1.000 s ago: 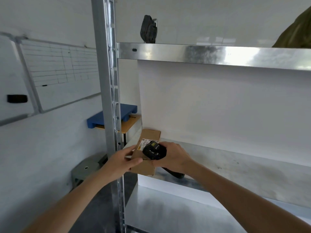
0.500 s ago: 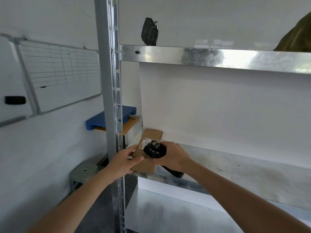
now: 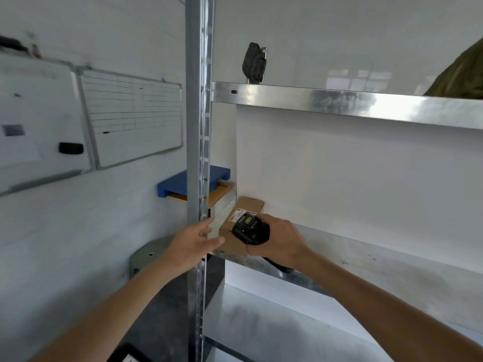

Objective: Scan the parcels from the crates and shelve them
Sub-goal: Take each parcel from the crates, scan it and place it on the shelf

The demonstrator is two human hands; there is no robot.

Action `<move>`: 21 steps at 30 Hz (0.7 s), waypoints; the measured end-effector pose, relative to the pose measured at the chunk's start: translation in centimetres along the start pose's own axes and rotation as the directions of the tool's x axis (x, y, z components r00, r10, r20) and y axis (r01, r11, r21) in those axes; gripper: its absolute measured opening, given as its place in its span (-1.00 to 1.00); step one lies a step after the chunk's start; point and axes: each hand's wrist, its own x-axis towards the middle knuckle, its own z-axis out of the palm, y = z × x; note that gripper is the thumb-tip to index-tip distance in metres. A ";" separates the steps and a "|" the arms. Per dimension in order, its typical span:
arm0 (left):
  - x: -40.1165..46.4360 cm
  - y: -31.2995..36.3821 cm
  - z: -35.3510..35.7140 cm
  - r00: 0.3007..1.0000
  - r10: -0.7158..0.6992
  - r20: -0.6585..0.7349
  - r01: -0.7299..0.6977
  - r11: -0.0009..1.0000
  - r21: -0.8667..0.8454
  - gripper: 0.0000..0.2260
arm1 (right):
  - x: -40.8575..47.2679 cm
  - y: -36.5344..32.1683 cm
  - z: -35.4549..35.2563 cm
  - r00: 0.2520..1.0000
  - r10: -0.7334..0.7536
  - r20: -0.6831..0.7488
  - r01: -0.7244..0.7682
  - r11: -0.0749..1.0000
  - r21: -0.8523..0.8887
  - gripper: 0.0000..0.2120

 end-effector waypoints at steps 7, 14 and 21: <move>-11.6 2.0 -1.7 0.969 -0.026 -0.245 0.085 0.968 0.234 -0.63 | -5.3 -3.5 0.8 0.958 -0.272 0.094 0.262 0.959 0.105 -0.46; -26.6 -2.7 -4.2 0.862 -0.273 -0.427 0.401 0.883 0.245 -0.39 | -13.3 -10.6 6.2 0.852 -0.461 0.247 0.462 0.885 0.059 -0.59; -43.9 -7.7 -7.6 0.696 -0.419 -0.584 0.613 0.770 0.178 -0.41 | -20.1 -20.1 15.4 0.677 -0.603 0.421 0.640 0.766 0.067 -0.24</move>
